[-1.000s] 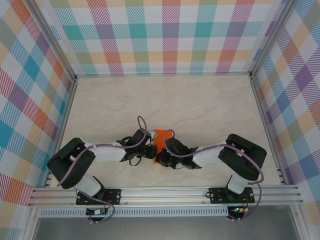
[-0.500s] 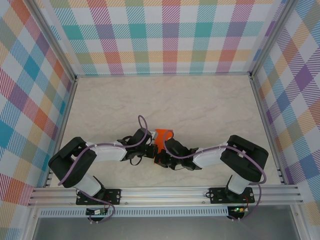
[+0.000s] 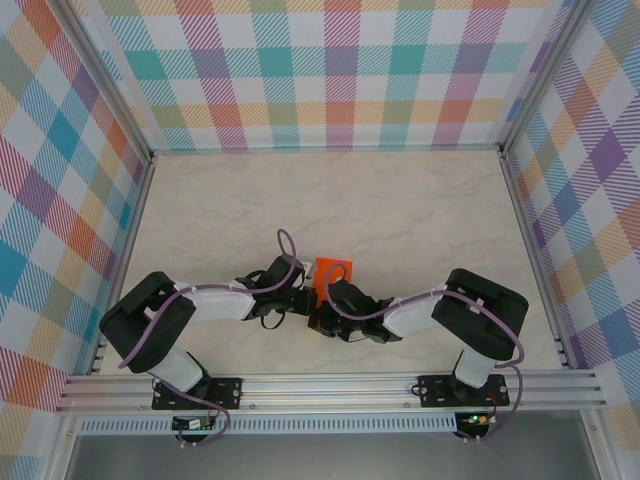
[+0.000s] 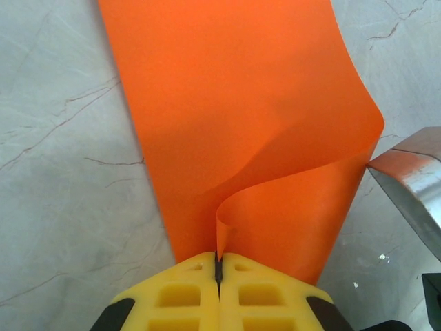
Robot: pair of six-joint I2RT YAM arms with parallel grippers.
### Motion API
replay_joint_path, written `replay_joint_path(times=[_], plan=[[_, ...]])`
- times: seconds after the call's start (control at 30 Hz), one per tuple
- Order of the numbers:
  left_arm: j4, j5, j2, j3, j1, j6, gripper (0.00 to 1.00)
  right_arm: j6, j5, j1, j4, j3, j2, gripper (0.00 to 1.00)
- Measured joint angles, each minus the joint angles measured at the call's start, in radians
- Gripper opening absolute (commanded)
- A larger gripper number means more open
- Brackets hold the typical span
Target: Fold a paper plane with a square sheet of paper (pick it up from the middle)
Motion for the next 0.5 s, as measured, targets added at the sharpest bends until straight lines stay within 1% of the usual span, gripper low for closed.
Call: replay_joint_path(times=[0.13, 0.23, 0.33, 0.5], plan=[[0.012, 0.000, 0.005, 0.000, 0.000, 0.000, 0.04, -0.008, 0.061, -0.002, -0.123, -0.031, -0.135, 0.00], [0.012, 0.001, 0.005, 0.001, 0.000, 0.000, 0.04, -0.011, 0.083, -0.027, -0.159, -0.058, -0.230, 0.00], [0.013, 0.001, 0.006, 0.002, 0.000, 0.000, 0.04, -0.031, 0.078, -0.074, -0.161, -0.070, -0.250, 0.00], [0.014, 0.002, 0.007, 0.002, 0.000, 0.000, 0.04, -0.057, 0.047, -0.121, -0.141, -0.071, -0.224, 0.00]])
